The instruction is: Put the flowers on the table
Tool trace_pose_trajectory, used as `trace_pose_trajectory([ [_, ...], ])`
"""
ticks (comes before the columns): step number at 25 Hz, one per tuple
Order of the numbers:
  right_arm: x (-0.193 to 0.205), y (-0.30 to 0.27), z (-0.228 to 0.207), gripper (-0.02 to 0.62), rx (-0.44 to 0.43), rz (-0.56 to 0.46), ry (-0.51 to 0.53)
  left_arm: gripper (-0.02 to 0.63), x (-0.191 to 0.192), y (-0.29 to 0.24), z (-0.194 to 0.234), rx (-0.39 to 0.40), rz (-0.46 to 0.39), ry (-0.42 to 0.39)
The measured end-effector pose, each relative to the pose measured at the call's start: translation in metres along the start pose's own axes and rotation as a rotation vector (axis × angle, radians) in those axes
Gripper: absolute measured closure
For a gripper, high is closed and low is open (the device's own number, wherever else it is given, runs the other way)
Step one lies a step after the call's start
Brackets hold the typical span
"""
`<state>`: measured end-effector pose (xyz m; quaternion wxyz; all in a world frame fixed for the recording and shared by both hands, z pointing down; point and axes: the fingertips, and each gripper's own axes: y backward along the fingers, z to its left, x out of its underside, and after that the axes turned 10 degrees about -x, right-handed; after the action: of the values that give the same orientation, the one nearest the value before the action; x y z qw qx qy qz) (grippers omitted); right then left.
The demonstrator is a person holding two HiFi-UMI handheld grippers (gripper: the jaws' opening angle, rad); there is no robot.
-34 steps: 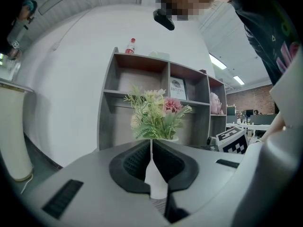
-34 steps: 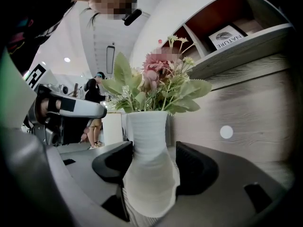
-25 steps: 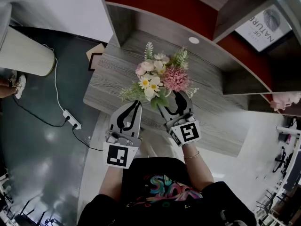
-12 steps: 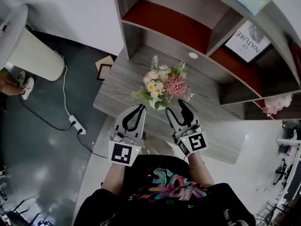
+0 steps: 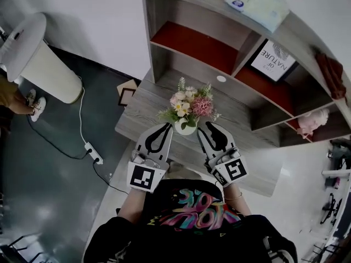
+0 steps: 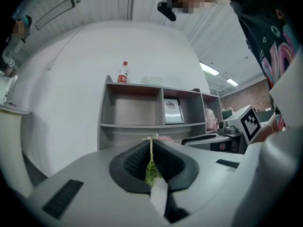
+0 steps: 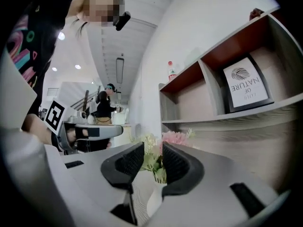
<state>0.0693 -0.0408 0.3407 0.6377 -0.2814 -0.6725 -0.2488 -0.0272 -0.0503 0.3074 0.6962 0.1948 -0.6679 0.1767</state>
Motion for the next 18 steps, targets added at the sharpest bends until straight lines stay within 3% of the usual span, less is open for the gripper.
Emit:
trace_pose_trajectory([
  [9,-0.035,0.005,0.004,0.565,-0.001,-0.044,0.041,0.574,-0.018,0.005,-0.018,0.087,-0.013,0.026],
  [18,-0.029,0.010,0.004,0.578,-0.012,-0.011,0.023,0.574,-0.016,0.001,-0.030,0.127,-0.003,0.027],
])
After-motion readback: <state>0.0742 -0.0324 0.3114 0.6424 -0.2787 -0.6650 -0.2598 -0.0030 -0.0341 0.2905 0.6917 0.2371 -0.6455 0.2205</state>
